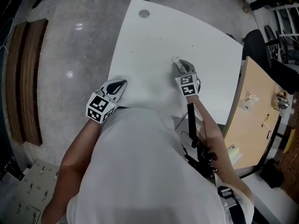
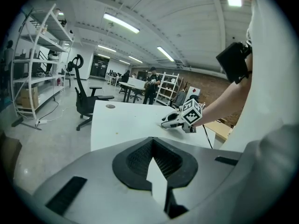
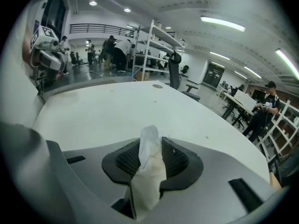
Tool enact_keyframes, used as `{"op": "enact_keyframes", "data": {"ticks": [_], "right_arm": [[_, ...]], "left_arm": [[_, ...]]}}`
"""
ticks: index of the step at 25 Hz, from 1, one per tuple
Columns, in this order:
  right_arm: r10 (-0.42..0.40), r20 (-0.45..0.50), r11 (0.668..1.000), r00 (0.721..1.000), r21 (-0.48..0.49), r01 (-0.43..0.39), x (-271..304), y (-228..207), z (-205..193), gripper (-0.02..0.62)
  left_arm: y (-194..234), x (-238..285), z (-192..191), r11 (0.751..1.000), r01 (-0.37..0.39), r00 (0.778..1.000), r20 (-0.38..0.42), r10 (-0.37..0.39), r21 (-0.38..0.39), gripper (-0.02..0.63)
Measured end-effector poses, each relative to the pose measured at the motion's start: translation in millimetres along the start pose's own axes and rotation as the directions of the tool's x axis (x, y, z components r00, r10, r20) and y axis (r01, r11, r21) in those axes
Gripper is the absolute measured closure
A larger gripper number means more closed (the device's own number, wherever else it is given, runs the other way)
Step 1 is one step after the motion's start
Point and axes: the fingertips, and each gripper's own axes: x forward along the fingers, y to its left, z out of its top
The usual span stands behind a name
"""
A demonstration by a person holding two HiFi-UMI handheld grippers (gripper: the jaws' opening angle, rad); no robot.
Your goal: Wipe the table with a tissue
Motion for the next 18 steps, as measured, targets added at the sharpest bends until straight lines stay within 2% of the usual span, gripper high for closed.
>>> {"op": "enact_keyframes", "data": {"ticks": [5, 8, 14, 18], "right_arm": [[0.135, 0.029, 0.980, 0.990, -0.150, -0.129, -10, 51, 7, 0.483], [0.188, 0.036, 0.960, 0.982, -0.218, -0.176, -18, 79, 9, 0.483], [0.239, 0.018, 0.913, 0.971, -0.346, -0.218, -30, 119, 7, 0.483], [0.231, 0.012, 0.919, 0.973, -0.330, -0.215, -34, 127, 4, 0.483]], "left_arm": [[-4, -1, -1, 1.000, 0.013, 1.000, 0.002, -0.013, 0.013, 0.603], [-5, -5, -3, 1.000, 0.016, 1.000, 0.002, -0.017, 0.018, 0.603], [-6, -15, -6, 0.999, 0.019, 1.000, 0.007, -0.020, 0.027, 0.603], [-11, -19, -5, 0.999, 0.034, 0.999, 0.015, -0.035, 0.039, 0.603]]}}
